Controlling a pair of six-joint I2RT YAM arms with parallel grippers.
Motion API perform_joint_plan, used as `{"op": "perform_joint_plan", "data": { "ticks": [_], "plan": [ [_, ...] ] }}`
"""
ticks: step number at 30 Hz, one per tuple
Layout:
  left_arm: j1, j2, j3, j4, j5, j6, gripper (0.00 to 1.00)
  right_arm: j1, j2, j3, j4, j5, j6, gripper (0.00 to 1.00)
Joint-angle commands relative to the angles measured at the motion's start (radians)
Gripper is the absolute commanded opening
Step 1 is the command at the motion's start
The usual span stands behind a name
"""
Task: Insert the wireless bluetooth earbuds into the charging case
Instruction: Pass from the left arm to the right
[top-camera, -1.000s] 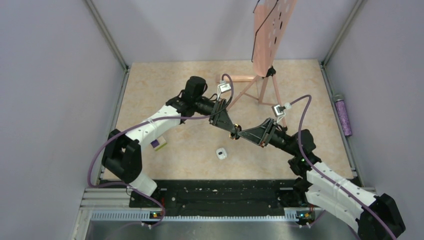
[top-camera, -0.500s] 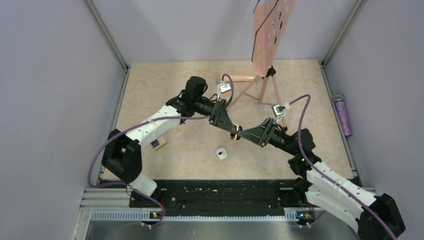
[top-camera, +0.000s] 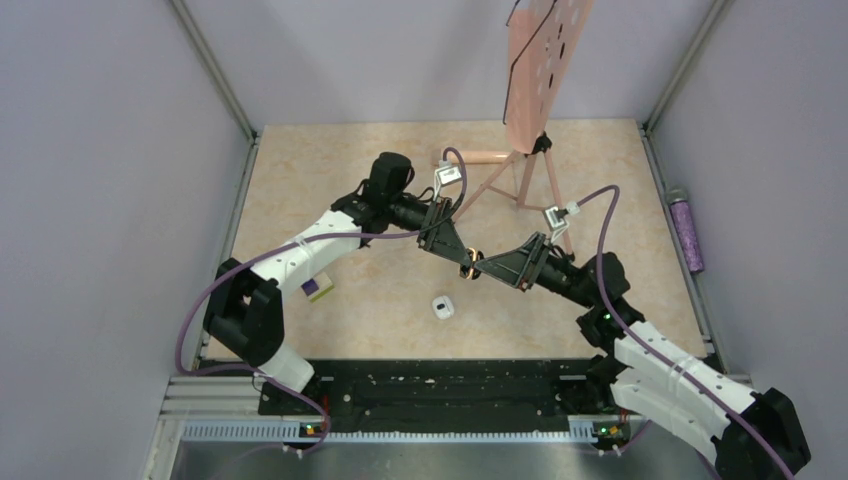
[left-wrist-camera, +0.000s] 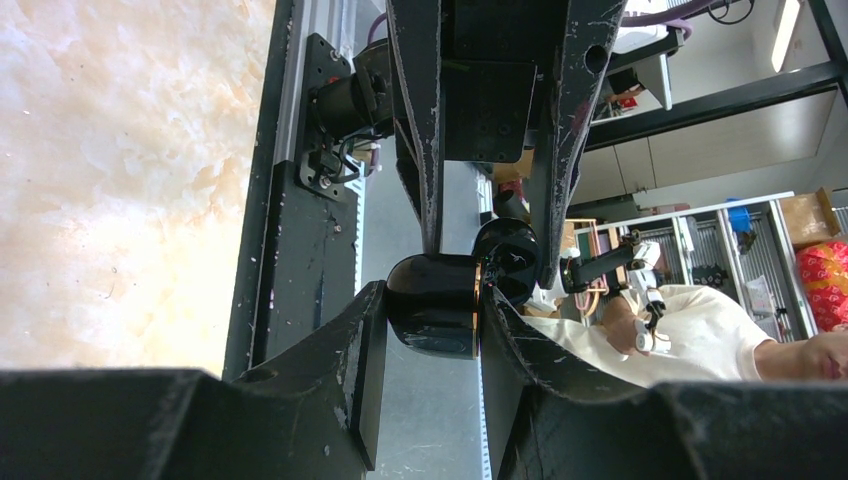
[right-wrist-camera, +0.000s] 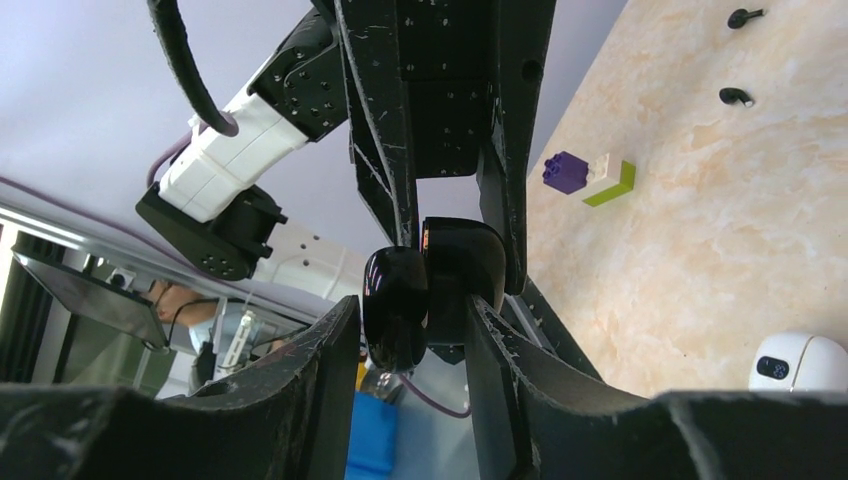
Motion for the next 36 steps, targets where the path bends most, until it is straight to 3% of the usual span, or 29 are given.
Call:
{"op": "perform_joint_plan", "data": {
  "ticks": [1,19,25,36],
  "plan": [
    [-0.002,-0.028,0.011,0.011,0.005,0.025,0.0,-0.013,0.002,0.07,-0.007,0.014,-0.03,0.41],
    [-0.002,-0.006,0.036,-0.045,-0.025,0.059,0.0,0.006,0.008,0.067,-0.037,0.041,-0.024,0.4],
    [-0.002,-0.004,0.039,-0.048,-0.025,0.059,0.0,0.026,0.016,0.064,-0.043,0.055,-0.032,0.45],
    [-0.002,0.0,0.043,-0.058,-0.032,0.068,0.0,0.029,-0.005,0.057,-0.08,0.064,-0.047,0.42]
  ]
}}
